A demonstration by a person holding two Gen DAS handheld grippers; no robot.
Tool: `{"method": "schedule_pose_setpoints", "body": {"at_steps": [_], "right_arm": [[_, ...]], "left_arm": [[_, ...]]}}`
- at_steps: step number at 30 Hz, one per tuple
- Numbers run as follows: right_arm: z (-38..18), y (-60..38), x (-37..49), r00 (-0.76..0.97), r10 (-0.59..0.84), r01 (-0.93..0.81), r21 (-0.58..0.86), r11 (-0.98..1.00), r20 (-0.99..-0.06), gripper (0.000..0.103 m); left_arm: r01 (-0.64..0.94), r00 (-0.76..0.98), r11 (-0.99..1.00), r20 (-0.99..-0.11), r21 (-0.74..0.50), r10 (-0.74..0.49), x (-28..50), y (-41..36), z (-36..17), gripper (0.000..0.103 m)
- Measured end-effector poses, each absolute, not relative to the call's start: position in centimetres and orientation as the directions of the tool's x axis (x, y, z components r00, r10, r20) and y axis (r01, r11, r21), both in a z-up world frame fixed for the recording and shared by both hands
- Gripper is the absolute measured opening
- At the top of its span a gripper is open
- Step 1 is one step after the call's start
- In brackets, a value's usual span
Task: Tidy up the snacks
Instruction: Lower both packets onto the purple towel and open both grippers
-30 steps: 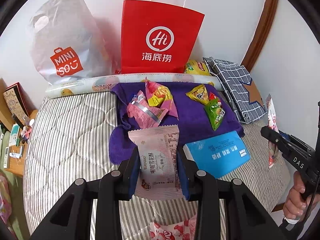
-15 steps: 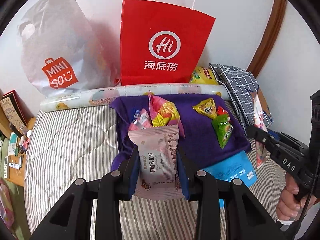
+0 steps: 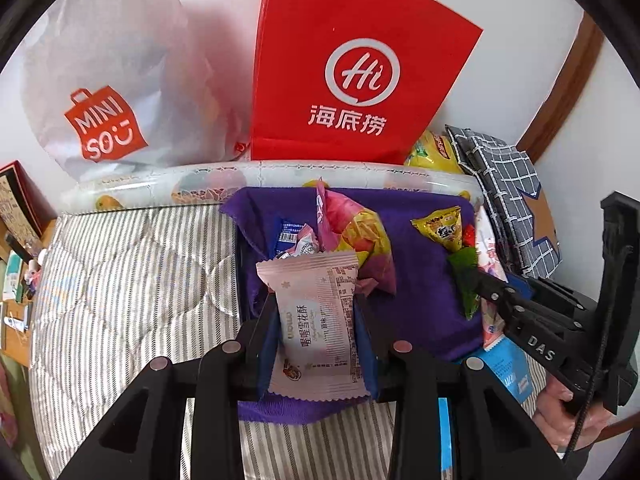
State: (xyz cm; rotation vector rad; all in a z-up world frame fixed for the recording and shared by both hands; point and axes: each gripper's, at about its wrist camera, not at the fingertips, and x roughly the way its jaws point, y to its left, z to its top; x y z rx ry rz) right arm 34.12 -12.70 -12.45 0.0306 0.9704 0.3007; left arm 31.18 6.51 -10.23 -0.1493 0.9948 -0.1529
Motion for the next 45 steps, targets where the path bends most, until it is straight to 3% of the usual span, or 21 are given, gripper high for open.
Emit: {"method": "schedule_pose_setpoints", "body": {"at_steps": [29, 33, 37, 40, 43, 45], "right_arm": [[-16.6, -11.4, 36.7, 0.451, 0.199, -0.224, 0.106, 0.969, -0.87, 0.026], [-16.2, -11.4, 36.4, 0.465, 0.199, -0.235, 0.097, 0.967, -0.863, 0.035], [-15.3, -11.2, 35.8, 0.475, 0.203, -0.252, 0.089, 0.964, -0.856, 0.037], [-14.5, -11.2, 35.0, 0.494, 0.212, -0.263, 0.088, 0.961, -0.843, 0.043], [-13.9, -11.2, 34.2, 0.506, 0.22, -0.273, 0.087, 0.958, -0.834, 0.044], [-13.6, -11.2, 33.5, 0.512, 0.221, -0.278, 0.084, 0.957, -0.83, 0.045]], "left_arm": [[0.118, 0.47, 0.965, -0.843, -0.236, -0.264, 33.5, 4.8, -14.7, 0.035], [0.123, 0.468, 0.966, -0.845, -0.229, -0.26, 33.4, 4.8, -14.9, 0.035], [0.127, 0.455, 0.965, -0.851, -0.229, -0.262, 33.3, 4.7, -15.0, 0.035], [0.121, 0.442, 0.966, -0.859, -0.229, -0.259, 33.3, 4.7, -15.1, 0.04], [0.111, 0.443, 0.969, -0.862, -0.219, -0.246, 33.2, 4.9, -15.0, 0.051], [0.108, 0.449, 0.971, -0.861, -0.214, -0.24, 32.9, 5.0, -14.7, 0.054]]}}
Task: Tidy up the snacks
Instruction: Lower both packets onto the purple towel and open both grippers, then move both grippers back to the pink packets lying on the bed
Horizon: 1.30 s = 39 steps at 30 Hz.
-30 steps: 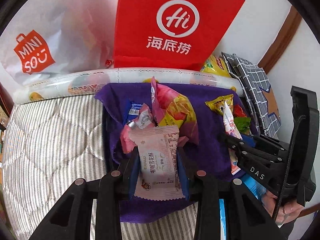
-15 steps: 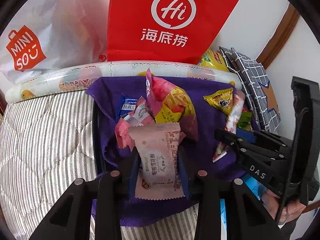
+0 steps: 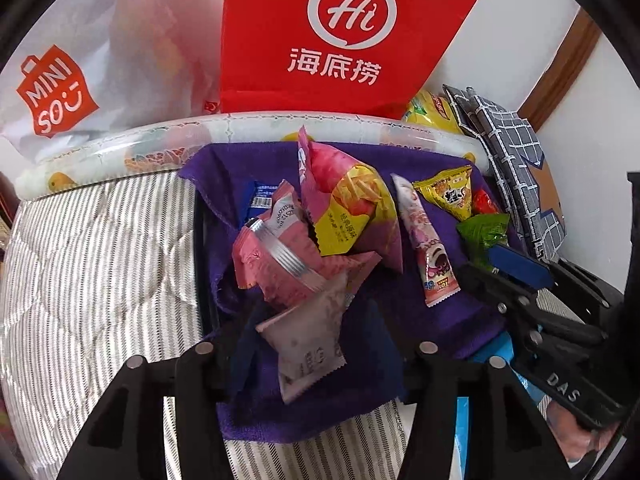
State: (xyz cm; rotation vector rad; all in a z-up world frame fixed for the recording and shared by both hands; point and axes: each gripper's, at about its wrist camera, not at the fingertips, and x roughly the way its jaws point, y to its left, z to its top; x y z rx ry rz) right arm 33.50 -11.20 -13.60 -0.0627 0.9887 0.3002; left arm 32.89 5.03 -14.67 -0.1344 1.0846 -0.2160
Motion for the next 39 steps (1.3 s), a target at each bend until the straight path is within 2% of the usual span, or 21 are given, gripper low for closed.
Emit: {"method": "schedule_pose_setpoints", "body": {"at_steps": [5, 8, 21, 39], "right_arm": [[-12.7, -11.0, 32.0, 0.532, 0.206, -0.295, 0.048, 0.954, -0.821, 0.045], [-12.0, -11.0, 31.4, 0.546, 0.198, -0.29, 0.039, 0.956, -0.814, 0.05], [-10.0, -11.5, 26.2, 0.555, 0.221, -0.272, 0.076, 0.959, -0.802, 0.059], [-11.5, -11.6, 20.4, 0.502, 0.225, -0.243, 0.113, 0.963, -0.835, 0.06]], "left_arm": [[0.104, 0.46, 0.971, -0.855, -0.218, -0.241, 32.1, 5.6, -13.9, 0.055], [0.105, 0.469, 0.969, -0.849, -0.222, -0.245, 31.4, 5.9, -13.2, 0.055], [0.094, 0.481, 0.965, -0.837, -0.246, -0.26, 26.9, 7.3, -11.5, 0.056], [0.074, 0.477, 0.966, -0.842, -0.246, -0.251, 23.1, 9.0, -11.6, 0.056]]}}
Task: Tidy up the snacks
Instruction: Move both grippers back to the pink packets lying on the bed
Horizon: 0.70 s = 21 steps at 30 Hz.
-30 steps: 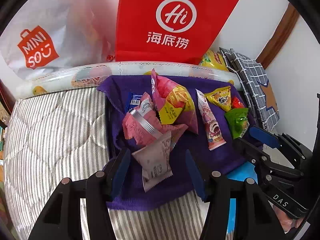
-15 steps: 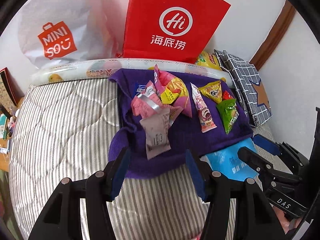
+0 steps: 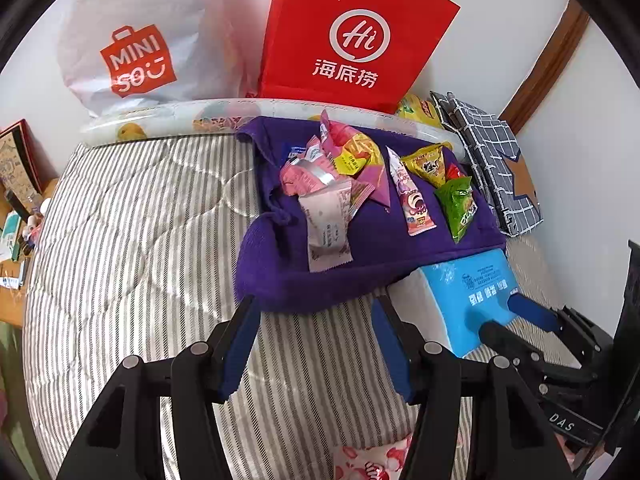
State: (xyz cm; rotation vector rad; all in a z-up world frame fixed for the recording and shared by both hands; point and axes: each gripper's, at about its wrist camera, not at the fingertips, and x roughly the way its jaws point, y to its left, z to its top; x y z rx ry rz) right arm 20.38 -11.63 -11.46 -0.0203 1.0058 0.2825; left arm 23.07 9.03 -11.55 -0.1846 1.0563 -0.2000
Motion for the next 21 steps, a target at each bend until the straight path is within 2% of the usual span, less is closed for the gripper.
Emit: {"method": "schedule_pose_setpoints", "body": {"at_steps": [16, 21], "right_arm": [[-14.7, -9.9, 14.6, 0.358, 0.294, -0.341, 0.169, 0.925, -0.886, 0.061], [-15.8, -9.1, 12.9, 0.343, 0.258, -0.358, 0.128, 0.925, -0.903, 0.06]], "left_arm": [[0.042, 0.485, 0.965, -0.839, -0.26, -0.247, 18.3, 10.4, -12.1, 0.056], [0.039, 0.498, 0.965, -0.832, -0.26, -0.245, 16.8, 10.9, -11.9, 0.056]]}}
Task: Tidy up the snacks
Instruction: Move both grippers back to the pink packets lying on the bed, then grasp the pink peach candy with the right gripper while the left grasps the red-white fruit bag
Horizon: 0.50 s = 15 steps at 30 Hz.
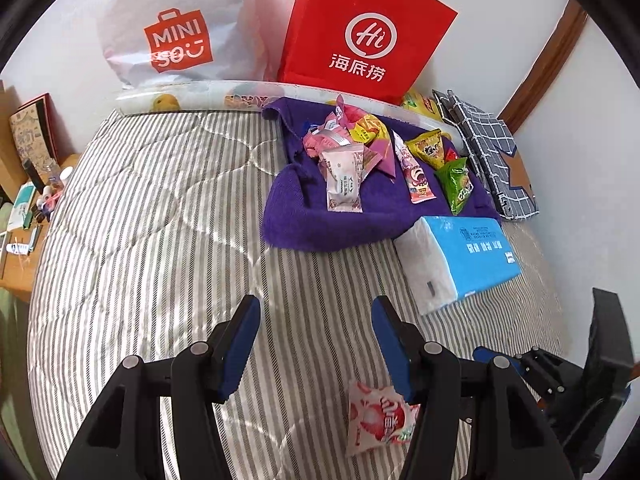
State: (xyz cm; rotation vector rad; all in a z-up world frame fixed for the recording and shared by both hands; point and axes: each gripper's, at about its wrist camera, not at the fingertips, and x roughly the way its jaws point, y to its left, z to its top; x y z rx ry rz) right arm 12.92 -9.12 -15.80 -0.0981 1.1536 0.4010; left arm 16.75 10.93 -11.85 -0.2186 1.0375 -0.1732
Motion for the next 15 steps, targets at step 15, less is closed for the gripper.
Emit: {"method": "schedule_pose_setpoints", "body": {"at_steps": [15], "right_arm": [[-18.4, -7.7, 12.2, 0.317, 0.261, -0.372, 0.134, 0.919, -0.912, 0.06]], "left_arm": [[0.005, 0.502, 0.967, -0.835, -0.256, -0.224, 14.4, 12.1, -12.4, 0.056]]}}
